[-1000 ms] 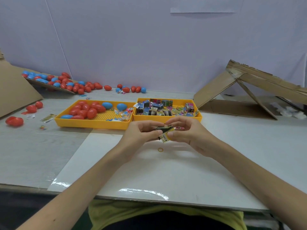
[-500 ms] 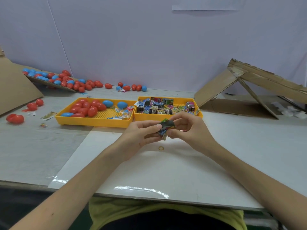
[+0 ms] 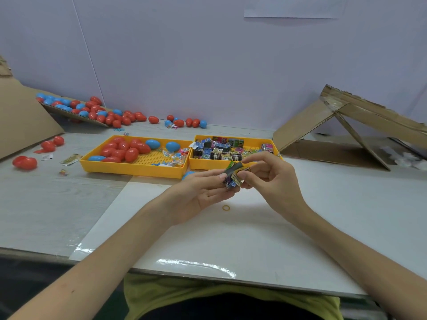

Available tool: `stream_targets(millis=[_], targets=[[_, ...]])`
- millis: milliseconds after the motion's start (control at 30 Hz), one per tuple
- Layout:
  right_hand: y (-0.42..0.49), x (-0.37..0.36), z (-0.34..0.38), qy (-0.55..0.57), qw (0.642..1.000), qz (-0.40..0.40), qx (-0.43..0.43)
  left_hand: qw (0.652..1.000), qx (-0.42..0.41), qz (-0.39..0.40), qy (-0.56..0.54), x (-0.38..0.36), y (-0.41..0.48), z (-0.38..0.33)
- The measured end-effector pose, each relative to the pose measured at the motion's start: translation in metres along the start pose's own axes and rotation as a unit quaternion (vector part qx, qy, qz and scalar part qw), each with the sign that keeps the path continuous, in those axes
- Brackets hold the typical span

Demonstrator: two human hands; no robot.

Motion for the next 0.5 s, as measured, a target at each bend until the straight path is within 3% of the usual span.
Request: stream_targets(millis=[100,233,367,500], targets=[[-0.001,-0.001,0.001,0.005,1.000,-0.001,0.001,0.998,0.028,0.016,-0.052,-0.001,-0.001,0.005],[-0.001,0.000,0.002,-0.020,1.000,-0.007,0.006,0.991,0.064,-0.028,-0.117,0.008,-0.001,0.013],[-0.001,0.002,0.010,-0.089,0.995,-0.022,0.042,0.984,0.067,-0.067,-0.148,0.016,-0.001,0.013],[-0.002,-0.001,0.010,-0.078,0.996,-0.013,0.046,0.984,0.081,-0.087,-0.136,0.020,-0.002,0.015]])
Point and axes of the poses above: each hand's wrist, its own y-axis towards the middle knuckle, its own x-axis out of the back of the hand, z = x × y, the point moved 10 cm from there along y, towards the middle knuckle, and after that the axes turned 1 degree about y, right-handed, at the moved point
